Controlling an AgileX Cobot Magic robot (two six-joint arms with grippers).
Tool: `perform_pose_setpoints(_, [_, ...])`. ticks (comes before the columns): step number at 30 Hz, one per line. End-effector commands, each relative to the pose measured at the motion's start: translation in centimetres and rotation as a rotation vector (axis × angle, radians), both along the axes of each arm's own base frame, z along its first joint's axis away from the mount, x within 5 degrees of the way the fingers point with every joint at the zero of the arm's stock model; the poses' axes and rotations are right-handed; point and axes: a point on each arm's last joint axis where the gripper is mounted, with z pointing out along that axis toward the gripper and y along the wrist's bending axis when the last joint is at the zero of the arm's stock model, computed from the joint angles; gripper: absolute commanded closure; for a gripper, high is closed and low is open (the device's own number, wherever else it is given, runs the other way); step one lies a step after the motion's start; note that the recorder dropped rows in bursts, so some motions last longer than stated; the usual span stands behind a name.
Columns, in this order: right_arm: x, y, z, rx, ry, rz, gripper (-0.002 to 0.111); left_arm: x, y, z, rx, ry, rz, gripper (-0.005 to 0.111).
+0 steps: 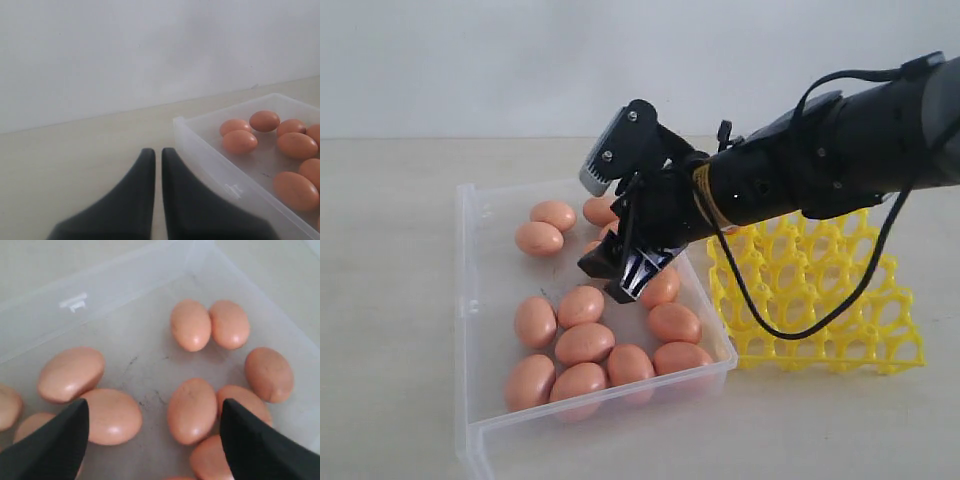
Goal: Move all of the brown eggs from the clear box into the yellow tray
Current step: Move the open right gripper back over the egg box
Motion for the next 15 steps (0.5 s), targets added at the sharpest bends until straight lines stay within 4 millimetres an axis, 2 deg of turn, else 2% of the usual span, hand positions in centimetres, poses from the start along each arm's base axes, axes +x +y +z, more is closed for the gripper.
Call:
perform_pose_setpoints(1, [2.4,0.8,-1.0,-0.007,0.004,-0.192,0.042,0.0,0.0,-0.1,-0.007,0.001,-0.006,0.103])
perform_pose_setpoints(5, [3.5,1.7,-1.5,0.118,0.170,-0.337,0.042,0.0,0.0,-0.1,-0.007,0.001,-0.006,0.103])
perform_pose_setpoints(8, [3.1,2.5,-0.8,0.147,0.192,-0.255,0.042,0.0,0.0,-0.1,-0.007,0.001,-0.006,0.103])
perform_pose_setpoints(9, [2.8,2.9,-0.2,0.122,0.128,-0.176,0.043,0.0,0.0,-0.1,-0.007,0.001,-0.006,0.103])
perform_pose_setpoints(10, [1.9,3.5,0.6,0.034,-0.049,0.013,0.049,0.0,0.0,-0.1,-0.007,0.001,-0.006,0.103])
perform_pose_setpoints(11, [1.5,3.9,0.9,-0.016,-0.147,0.093,0.054,0.0,0.0,-0.1,-0.007,0.001,-0.006,0.103])
perform_pose_setpoints(12, [0.7,4.9,1.2,-0.118,-0.328,0.228,0.062,0.0,0.0,-0.1,-0.007,0.001,-0.006,0.103])
perform_pose_setpoints(13, [0.3,5.5,1.3,-0.190,-0.431,0.284,0.064,0.0,0.0,-0.1,-0.007,0.001,-0.006,0.103])
perform_pose_setpoints(14, [-0.5,6.6,1.4,-0.374,-0.647,0.343,0.069,0.0,0.0,-0.1,-0.007,0.001,-0.006,0.103])
perform_pose_setpoints(15, [-0.7,7.0,1.4,-0.496,-0.753,0.341,0.072,0.0,0.0,-0.1,-0.007,0.001,-0.006,0.103])
